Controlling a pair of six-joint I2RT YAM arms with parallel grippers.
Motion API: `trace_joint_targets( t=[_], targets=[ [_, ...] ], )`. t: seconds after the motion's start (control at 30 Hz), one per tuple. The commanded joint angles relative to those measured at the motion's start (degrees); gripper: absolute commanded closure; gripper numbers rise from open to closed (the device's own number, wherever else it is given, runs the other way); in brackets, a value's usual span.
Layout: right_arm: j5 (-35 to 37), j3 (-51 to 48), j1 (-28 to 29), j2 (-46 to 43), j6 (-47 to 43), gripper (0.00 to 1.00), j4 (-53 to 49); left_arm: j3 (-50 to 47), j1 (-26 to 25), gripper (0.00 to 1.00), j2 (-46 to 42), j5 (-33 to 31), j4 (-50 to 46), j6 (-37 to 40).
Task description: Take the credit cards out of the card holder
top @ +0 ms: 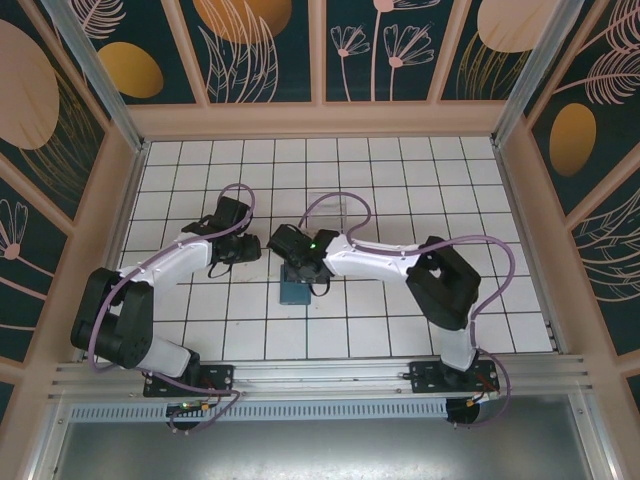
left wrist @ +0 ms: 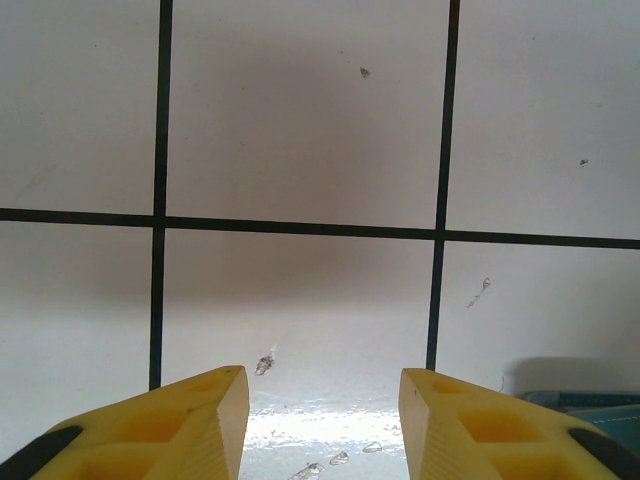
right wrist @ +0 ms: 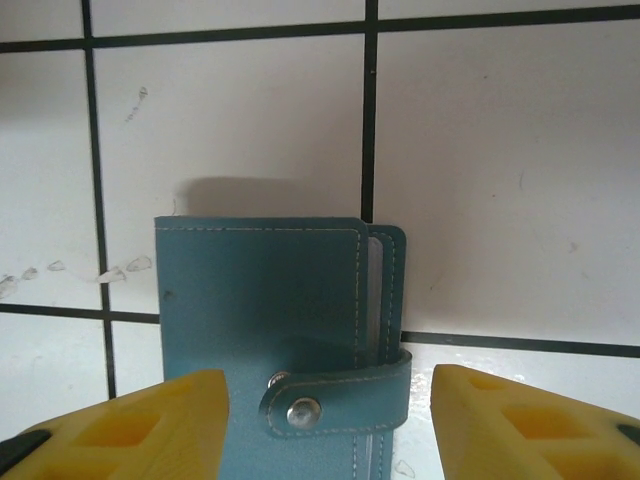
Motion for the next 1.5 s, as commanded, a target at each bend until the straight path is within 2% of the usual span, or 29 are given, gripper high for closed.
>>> trace_joint_targets(
  t=[0.0, 0.27, 0.8, 0.93, 1.07, 1.23, 1.47],
  targets=[
    [0.8, 1.5, 0.6, 2.4, 2.1, 0.44, -2.2, 0.9, 0.4, 0.55, 0.1, -0.5, 0.5, -1.0],
    [1.6, 1.0, 1.0, 3.7, 3.4, 0.45, -2.0, 0.8, 0.4, 0.53, -0.9, -0.4, -0.7, -1.0],
    [3.2, -2.9, 1.1, -1.3, 6.3, 0.58, -1.3, 2.3, 0.4, 0.53, 2.0, 2.1, 0.1, -0.6],
    [3.2, -3.1, 1.0, -1.5, 6.5, 0.64, -1.6, 3.2, 0.3, 0.53, 2.6, 2.7, 0.1, -0.4],
    [3.1, -3.7, 0.9, -2.2, 6.6, 0.75, -1.2, 3.8, 0.3, 0.53, 3.5, 3.8, 0.1, -0.5],
    [2.8, -3.9, 0.8, -2.8, 6.5, 0.84, -0.8, 3.8, 0.2, 0.54, 3.5, 5.2, 0.8, -1.0],
    [2.8, -4.6, 0.8, -5.3, 6.6, 0.92, 0.4, 1.3, -2.6, 0.54, 1.9, 11.8, 2.5, -3.1]
  ],
)
